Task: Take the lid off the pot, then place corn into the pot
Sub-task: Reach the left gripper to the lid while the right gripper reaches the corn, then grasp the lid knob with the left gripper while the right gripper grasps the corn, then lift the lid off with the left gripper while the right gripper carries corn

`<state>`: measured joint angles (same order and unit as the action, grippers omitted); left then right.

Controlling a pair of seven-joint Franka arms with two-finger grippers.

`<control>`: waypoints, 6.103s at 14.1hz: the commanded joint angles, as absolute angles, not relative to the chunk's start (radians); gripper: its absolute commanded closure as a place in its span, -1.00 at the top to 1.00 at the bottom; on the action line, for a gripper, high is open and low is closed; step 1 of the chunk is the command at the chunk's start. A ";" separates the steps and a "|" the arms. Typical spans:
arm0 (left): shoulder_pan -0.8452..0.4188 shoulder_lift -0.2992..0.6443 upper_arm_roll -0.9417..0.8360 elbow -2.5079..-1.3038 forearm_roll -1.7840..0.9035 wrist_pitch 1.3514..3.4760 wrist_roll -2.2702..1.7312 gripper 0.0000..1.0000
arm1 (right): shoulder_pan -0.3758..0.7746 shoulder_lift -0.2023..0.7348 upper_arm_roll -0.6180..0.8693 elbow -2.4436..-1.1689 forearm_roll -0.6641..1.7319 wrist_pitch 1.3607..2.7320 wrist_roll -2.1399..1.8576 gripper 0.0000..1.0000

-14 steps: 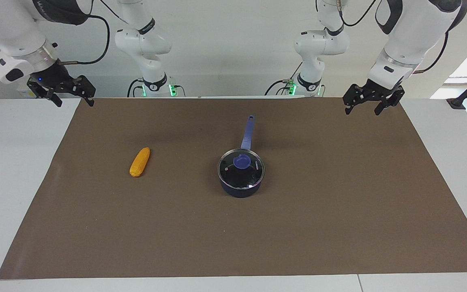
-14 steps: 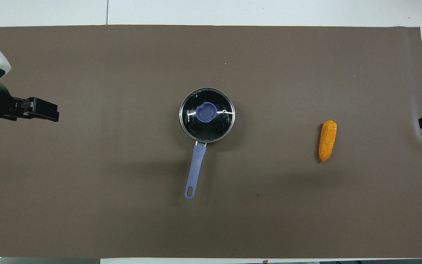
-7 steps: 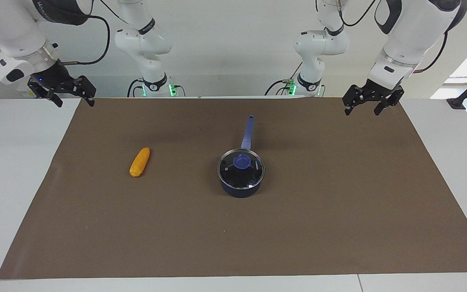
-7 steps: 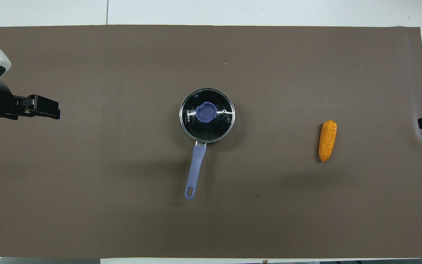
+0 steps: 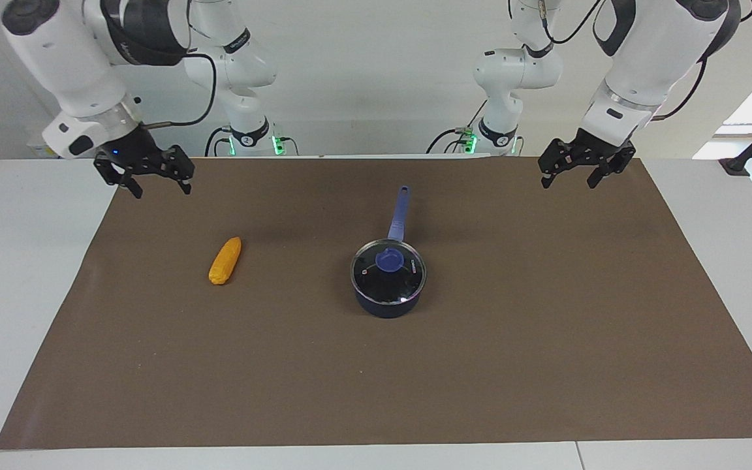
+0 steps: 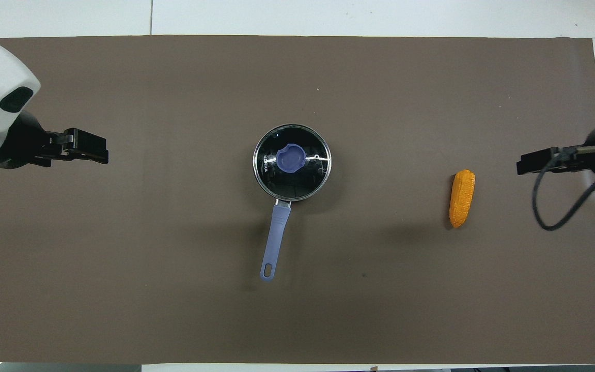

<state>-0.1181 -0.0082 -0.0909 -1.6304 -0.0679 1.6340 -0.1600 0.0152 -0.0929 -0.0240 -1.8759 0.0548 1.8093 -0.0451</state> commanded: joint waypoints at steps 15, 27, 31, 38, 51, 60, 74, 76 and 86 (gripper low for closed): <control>-0.532 0.554 -0.074 -1.206 -0.074 1.784 -0.583 1.00 | 0.063 0.049 -0.023 -2.338 0.063 2.393 0.216 0.93; -0.594 0.551 -0.075 -1.305 0.025 1.853 -0.660 1.00 | 0.037 0.067 -0.021 -2.378 0.060 2.485 0.170 0.38; -0.597 0.549 -0.077 -1.321 0.025 1.879 -0.657 1.00 | 0.037 0.067 -0.021 -2.378 0.060 2.482 0.140 -0.34; -0.597 0.540 -0.078 -1.359 0.032 1.905 -0.652 1.00 | 0.044 0.080 -0.015 -2.194 0.045 2.205 0.104 -1.00; -0.609 0.525 -0.083 -1.387 0.018 1.913 -0.678 1.00 | 0.057 0.054 -0.015 -2.111 0.040 2.091 -0.020 -1.00; -0.607 0.523 -0.081 -1.388 0.005 1.917 -0.683 0.53 | 0.087 0.071 -0.012 -2.051 0.055 2.062 -0.052 -1.00; -0.595 0.485 -0.081 -1.379 -0.035 1.882 -0.681 -0.48 | 0.098 0.104 0.001 -1.959 0.057 2.003 -0.045 -1.00; -0.592 0.460 -0.080 -1.378 -0.040 1.867 -0.680 -0.54 | 0.109 0.110 0.002 -1.933 0.072 2.000 -0.037 -1.00; -0.278 0.370 -0.074 -1.393 -0.034 1.703 -0.304 -0.61 | 0.400 0.275 0.005 -1.642 0.147 2.002 0.387 -1.00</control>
